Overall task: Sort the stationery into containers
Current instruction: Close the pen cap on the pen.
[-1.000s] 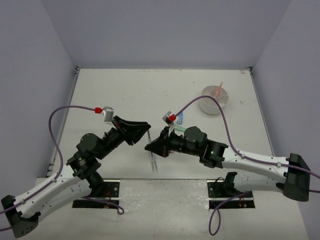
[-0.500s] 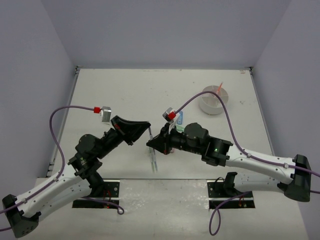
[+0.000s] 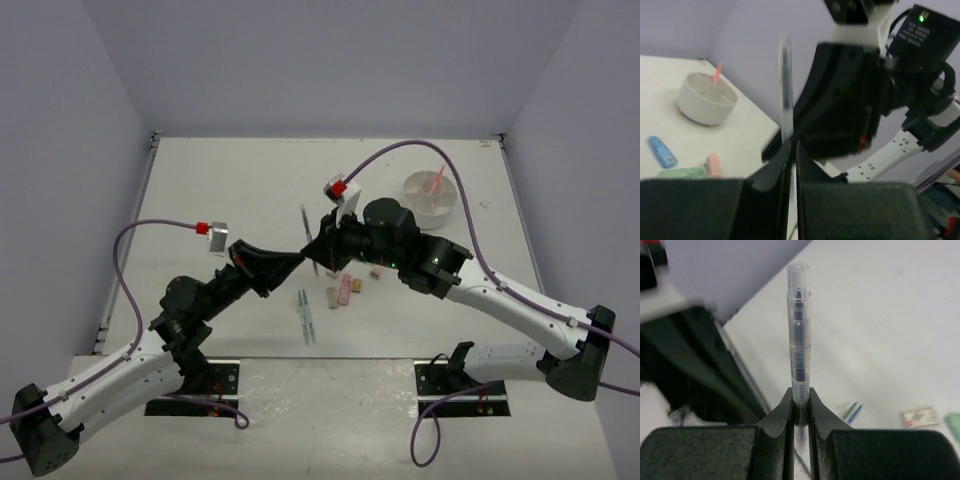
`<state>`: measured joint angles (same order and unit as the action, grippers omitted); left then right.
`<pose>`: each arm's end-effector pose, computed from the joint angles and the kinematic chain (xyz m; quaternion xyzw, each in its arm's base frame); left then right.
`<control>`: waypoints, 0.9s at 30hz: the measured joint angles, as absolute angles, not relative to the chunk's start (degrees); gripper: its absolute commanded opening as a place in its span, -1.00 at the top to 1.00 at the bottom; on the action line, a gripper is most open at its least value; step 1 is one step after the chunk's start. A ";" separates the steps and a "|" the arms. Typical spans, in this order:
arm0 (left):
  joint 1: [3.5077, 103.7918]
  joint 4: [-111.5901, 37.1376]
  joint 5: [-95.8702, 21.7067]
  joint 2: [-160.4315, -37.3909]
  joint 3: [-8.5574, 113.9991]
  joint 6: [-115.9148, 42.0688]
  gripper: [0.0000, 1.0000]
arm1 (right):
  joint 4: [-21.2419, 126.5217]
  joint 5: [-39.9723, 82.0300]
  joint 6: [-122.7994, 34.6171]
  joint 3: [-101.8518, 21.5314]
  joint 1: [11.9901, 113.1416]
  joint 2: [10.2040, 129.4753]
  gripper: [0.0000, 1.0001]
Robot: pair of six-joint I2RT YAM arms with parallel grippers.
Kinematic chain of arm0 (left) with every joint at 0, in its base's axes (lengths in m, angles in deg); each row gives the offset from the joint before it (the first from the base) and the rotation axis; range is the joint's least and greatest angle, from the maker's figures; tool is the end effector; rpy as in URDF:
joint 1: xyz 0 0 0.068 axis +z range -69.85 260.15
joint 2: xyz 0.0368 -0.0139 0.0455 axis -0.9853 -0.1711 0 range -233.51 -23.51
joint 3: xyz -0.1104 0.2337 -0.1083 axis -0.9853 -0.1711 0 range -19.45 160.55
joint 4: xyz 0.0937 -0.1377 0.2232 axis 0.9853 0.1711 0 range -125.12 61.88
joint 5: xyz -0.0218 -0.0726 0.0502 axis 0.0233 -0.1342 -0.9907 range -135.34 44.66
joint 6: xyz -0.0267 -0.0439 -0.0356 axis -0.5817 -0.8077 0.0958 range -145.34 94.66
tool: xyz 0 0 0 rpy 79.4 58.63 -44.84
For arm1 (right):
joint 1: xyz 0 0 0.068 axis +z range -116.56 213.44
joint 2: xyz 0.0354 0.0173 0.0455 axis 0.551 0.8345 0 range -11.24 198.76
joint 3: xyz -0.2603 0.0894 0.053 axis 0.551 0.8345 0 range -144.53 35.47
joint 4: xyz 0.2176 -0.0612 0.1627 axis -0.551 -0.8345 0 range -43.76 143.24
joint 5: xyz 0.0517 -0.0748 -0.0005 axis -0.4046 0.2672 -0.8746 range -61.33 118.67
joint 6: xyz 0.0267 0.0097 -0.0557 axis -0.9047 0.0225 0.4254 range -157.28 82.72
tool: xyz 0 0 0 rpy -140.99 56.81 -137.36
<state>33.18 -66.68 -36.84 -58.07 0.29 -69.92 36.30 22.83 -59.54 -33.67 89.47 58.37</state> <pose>0.1190 -0.1378 0.2931 0.0719 0.5937 -0.6043 0.5265 0.1663 0.2555 0.3897 -0.2626 0.7615 0.4051 0.4326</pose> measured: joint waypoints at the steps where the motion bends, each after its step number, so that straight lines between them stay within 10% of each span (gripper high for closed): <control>1: 32.79 -66.02 -34.59 -58.20 -0.70 -70.33 1.00 | 36.93 24.15 -59.45 -36.17 87.83 59.14 1.00; 9: 29.11 -60.87 -26.76 -58.22 -4.71 -72.66 1.00 | 44.77 27.75 -58.62 -47.06 85.58 62.32 1.00; 14: 28.95 -49.53 -32.39 -53.36 0.64 -69.74 -0.24 | 45.66 28.00 -58.15 -41.39 85.60 62.17 1.00; 18: 28.96 -38.69 -38.77 -53.03 10.67 -65.75 -0.65 | 45.66 27.34 -57.21 -34.54 85.60 60.53 1.00; 27: 28.97 -32.73 -46.11 -58.72 27.44 -58.29 -0.44 | 48.02 17.18 -57.10 -18.50 86.68 51.85 1.00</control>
<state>28.97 -32.73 -46.11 -58.72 27.44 -58.29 48.02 17.18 -57.10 -18.50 86.68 51.85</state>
